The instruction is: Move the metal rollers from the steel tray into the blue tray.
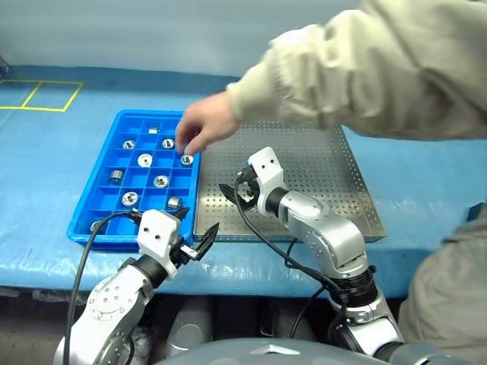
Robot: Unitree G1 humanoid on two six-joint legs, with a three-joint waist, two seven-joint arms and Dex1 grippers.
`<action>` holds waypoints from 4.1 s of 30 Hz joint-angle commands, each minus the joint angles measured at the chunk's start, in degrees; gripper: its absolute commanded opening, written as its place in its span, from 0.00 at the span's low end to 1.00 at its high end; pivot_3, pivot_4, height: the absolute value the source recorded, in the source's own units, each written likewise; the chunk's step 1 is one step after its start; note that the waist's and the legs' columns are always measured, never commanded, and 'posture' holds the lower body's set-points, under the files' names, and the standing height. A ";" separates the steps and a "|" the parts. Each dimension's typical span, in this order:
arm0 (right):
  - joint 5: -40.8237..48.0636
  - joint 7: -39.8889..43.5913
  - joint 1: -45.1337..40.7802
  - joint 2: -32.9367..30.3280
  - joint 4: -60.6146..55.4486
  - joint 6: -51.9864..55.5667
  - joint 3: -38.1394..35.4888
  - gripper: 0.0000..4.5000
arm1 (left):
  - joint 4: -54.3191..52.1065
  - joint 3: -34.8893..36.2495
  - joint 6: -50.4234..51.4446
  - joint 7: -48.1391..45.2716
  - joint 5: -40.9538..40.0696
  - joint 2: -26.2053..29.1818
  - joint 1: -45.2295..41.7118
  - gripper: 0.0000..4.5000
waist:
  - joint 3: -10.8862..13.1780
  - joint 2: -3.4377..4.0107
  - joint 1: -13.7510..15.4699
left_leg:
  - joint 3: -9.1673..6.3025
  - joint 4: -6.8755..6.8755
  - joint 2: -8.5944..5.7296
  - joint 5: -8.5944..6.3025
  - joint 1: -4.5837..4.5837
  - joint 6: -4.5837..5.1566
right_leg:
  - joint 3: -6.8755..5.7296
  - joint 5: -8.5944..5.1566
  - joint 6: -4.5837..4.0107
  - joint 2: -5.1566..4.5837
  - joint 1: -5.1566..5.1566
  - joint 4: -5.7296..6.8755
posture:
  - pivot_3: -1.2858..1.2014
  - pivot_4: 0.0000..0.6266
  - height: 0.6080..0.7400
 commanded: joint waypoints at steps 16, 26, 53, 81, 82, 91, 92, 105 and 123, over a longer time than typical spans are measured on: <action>0.21 -1.60 0.15 0.19 -1.59 0.07 0.11 0.95 | -0.90 -2.17 1.25 0.54 -0.50 0.01 -0.85 0.90 | 0.00 0.00 -0.37 | 0.02 0.00 0.04 0.00 0.00 0.00 | 0.13 0.01 0.02 -0.01 -0.01 -0.01 | 0.62 0.24 1.00; 0.34 -1.92 0.60 0.16 -1.76 0.43 0.35 0.95 | -0.68 -2.60 1.10 0.52 -0.62 0.17 -1.03 0.90 | 0.00 0.00 -0.38 | 0.03 0.00 0.04 0.00 0.00 0.00 | 0.14 0.01 0.02 -0.02 -0.01 -0.01 | 0.62 0.24 1.00; -0.02 -2.51 1.14 0.28 -1.99 0.46 0.95 0.95 | -0.57 -4.14 2.15 -0.44 -0.81 0.33 -2.23 0.90 | 0.00 0.00 -0.44 | 0.03 0.00 0.05 0.00 -0.01 0.00 | 0.15 0.01 0.03 -0.03 -0.02 -0.02 | 0.62 0.24 1.00; -8.72 -18.21 6.49 8.16 7.70 -6.71 -10.82 0.95 | 3.23 -9.52 -1.44 -1.87 1.83 -0.32 -5.85 0.90 | 0.03 0.10 -2.73 | 0.15 -0.03 0.08 0.01 0.02 0.03 | 0.33 0.04 0.07 -0.02 -0.05 0.00 | 0.58 0.24 1.00; -8.71 -18.11 6.58 8.32 7.89 -6.78 -10.68 0.95 | 3.30 -9.55 -1.45 -1.90 1.82 -0.34 -5.90 0.90 | 0.03 0.10 -2.79 | 0.16 -0.03 0.08 0.01 0.02 0.03 | 0.34 0.05 0.08 -0.02 -0.05 0.00 | 0.58 0.24 1.00; -8.96 -17.17 7.99 8.32 9.19 -7.06 -9.77 0.73 | 3.81 -9.57 -1.83 -1.67 1.80 -0.67 -5.73 0.90 | 0.03 0.10 -2.85 | 0.16 -0.03 0.08 0.01 0.03 0.03 | 0.35 0.05 0.08 -0.03 -0.05 0.00 | 0.59 0.24 1.00; -8.99 -17.06 7.98 8.29 9.10 -6.98 -9.69 0.67 | 3.84 -9.55 -1.87 -1.65 1.82 -0.71 -5.67 0.90 | 0.03 0.10 -2.86 | 0.16 -0.03 0.08 0.01 0.03 0.03 | 0.35 0.05 0.08 -0.03 -0.05 0.00 | 0.59 0.24 1.00; -8.11 -10.64 -3.27 7.33 7.74 -5.77 -3.54 0.41 | 2.93 -2.15 -6.57 8.38 5.69 -7.84 -4.64 0.90 | 0.04 0.10 -2.23 | 0.15 -0.03 0.05 0.02 0.03 0.04 | 0.33 0.07 0.10 0.04 -0.07 0.03 | 0.64 0.24 1.00; -6.87 -0.68 -12.56 13.53 17.62 -9.65 8.78 0.41 | -3.59 3.81 -6.88 12.58 6.04 -9.39 5.05 0.90 | 0.05 0.09 4.47 | -0.01 -0.06 0.05 0.01 -0.05 0.03 | 0.14 0.02 0.16 -0.10 -0.04 -0.07 | 0.71 0.24 1.00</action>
